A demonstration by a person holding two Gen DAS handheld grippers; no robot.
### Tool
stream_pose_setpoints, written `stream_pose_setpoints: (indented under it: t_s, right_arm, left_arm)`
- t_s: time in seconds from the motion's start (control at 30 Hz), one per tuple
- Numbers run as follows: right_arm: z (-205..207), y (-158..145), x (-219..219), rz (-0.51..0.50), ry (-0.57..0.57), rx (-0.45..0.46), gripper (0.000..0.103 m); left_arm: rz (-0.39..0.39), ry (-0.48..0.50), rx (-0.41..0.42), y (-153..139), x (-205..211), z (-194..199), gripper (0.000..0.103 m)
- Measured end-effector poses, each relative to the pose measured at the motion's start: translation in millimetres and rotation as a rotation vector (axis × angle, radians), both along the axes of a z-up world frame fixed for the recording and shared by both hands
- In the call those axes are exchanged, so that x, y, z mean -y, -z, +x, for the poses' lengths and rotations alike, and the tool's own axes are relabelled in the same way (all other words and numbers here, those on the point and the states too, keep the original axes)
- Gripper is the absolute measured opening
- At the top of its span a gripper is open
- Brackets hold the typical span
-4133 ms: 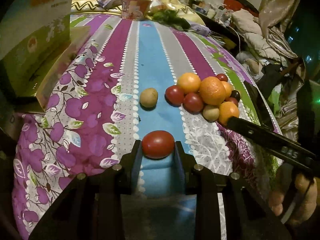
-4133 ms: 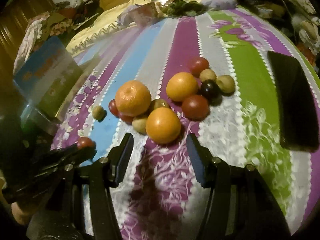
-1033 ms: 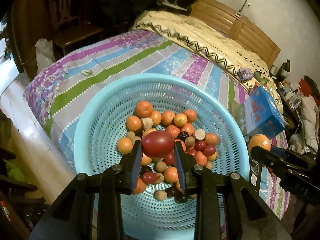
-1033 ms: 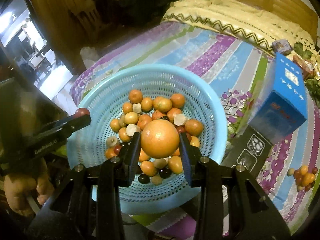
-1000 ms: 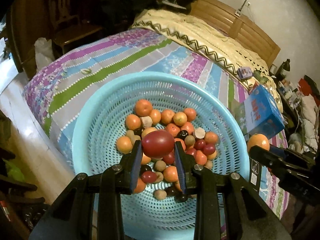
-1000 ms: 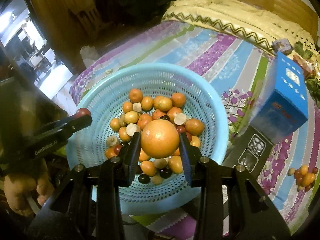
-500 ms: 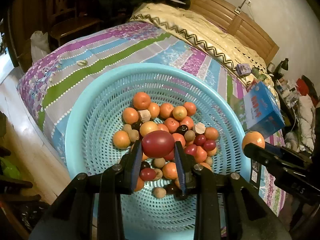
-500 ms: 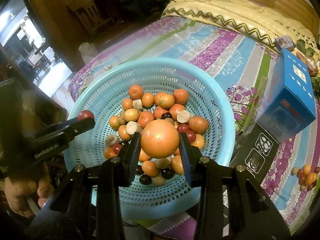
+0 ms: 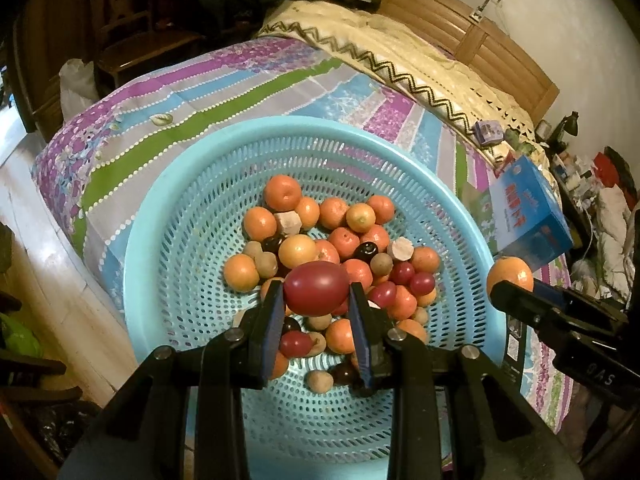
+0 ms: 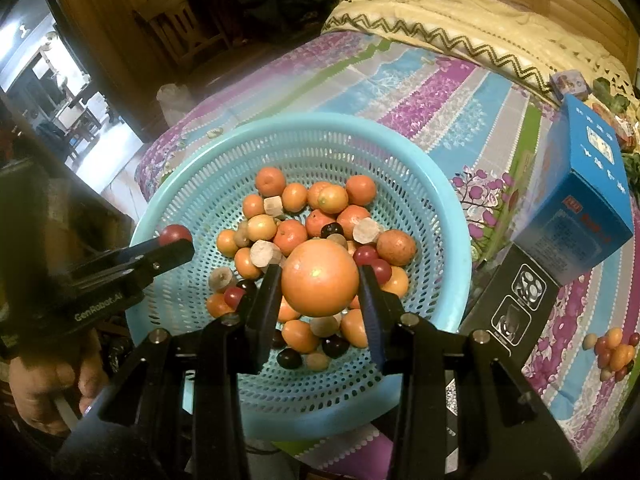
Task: Organize fruits
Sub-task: 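Carry the tomato and orange over the blue basket with both tools, then open both tools to drop the tomato and orange into the basket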
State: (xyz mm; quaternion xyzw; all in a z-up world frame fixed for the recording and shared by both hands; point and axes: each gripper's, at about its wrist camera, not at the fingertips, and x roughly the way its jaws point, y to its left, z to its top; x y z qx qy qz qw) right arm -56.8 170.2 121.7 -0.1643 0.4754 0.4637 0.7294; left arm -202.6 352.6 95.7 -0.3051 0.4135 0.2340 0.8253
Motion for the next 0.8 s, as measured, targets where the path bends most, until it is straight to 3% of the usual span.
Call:
stream_pose_setpoints:
  t_s: [0.07, 0.1, 0.13, 0.2, 0.27, 0.8]
  right_arm:
    - [0.7, 2.6, -0.1, -0.003, 0.001, -0.004, 0.040]
    - [0.8, 3.7, 0.0, -0.003, 0.001, -0.006, 0.040]
    - [0.9, 5.4, -0.1, -0.008, -0.002, -0.007, 0.040]
    - [1.0, 7.2, 0.0, -0.009, -0.004, -0.008, 0.044]
    - [1.7, 7.0, 1.2, -0.005, 0.000, -0.004, 0.053]
    - [3.1, 6.1, 2.8, 0.005, 0.000, -0.011, 0.053]
  left_arm:
    - [-0.003, 0.006, -0.010, 2.9, 0.6, 1.7, 0.033]
    - [-0.007, 0.013, -0.018, 5.0, 1.1, 3.1, 0.038]
    - [-0.011, 0.018, -0.021, 6.8, 2.0, 4.2, 0.051]
    - [-0.008, 0.016, -0.016, 7.8, 3.2, 4.8, 0.060]
    - [-0.009, 0.016, -0.015, 8.5, 3.9, 5.4, 0.062]
    - [-0.003, 0.019, -0.005, 6.6, 5.2, 7.8, 0.063]
